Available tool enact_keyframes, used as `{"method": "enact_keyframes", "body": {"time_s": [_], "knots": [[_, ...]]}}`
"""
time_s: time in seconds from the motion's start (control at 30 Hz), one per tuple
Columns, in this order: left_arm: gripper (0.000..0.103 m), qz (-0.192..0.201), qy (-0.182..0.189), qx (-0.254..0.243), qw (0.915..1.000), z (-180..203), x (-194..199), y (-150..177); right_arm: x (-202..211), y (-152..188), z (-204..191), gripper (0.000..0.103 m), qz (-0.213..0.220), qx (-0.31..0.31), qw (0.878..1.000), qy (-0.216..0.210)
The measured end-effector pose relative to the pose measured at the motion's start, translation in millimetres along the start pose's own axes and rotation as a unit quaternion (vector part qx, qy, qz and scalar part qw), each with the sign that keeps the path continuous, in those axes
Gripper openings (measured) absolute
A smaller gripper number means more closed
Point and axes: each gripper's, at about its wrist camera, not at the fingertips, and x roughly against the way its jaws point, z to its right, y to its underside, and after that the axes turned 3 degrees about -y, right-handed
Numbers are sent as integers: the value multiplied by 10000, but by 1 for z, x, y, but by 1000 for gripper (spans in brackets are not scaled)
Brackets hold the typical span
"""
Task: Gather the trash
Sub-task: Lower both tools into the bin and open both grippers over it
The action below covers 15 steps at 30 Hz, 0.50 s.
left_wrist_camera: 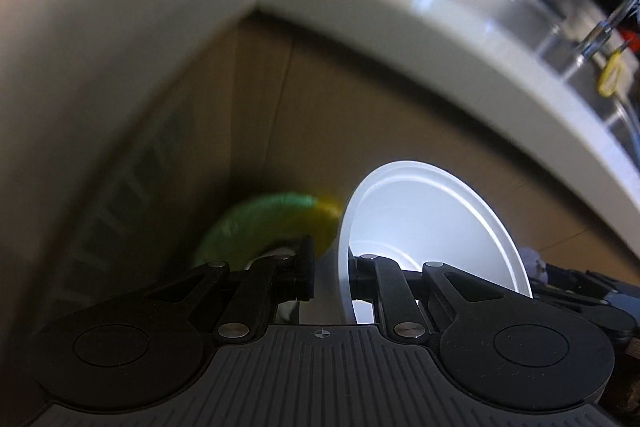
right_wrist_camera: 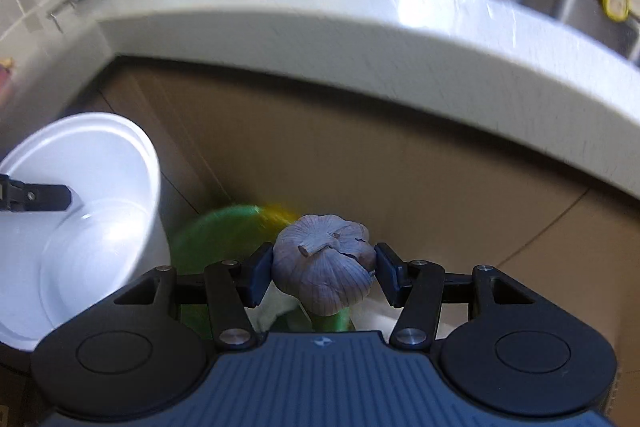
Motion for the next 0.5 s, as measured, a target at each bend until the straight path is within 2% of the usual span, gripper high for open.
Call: {"method": "enact_keyframes", "body": {"time_s": [0.07,0.17,0.23,0.3,0.33,0.4,0.47,0.5], "knots": [[14,-221,-38,133,9997,-7,-33,4,-15,5,8,54,-100,60,9999,24],[14,-666,-395,536,9956,-34,-98,19,-38,12,14,54,-158,144,9998,57],[14,-1135,-558,862,9882,-54,-142,35,-54,19,17,54,-285,140,9994,109],[14,-1487,-418,1267,9798,-72,-184,52,-61,24,16,54,-382,111,9991,148],[14,-1563,-423,1363,9773,-78,-204,59,-62,27,16,54,-417,108,9990,120],[14,-1584,-660,1327,9762,-83,-237,69,-64,32,13,54,-516,148,9985,60],[15,-1435,-712,1176,9800,-83,-266,78,-69,38,11,54,-698,222,9973,29],[15,-1412,-599,1144,9815,-83,-279,83,-73,43,11,54,-808,254,9964,17]]}}
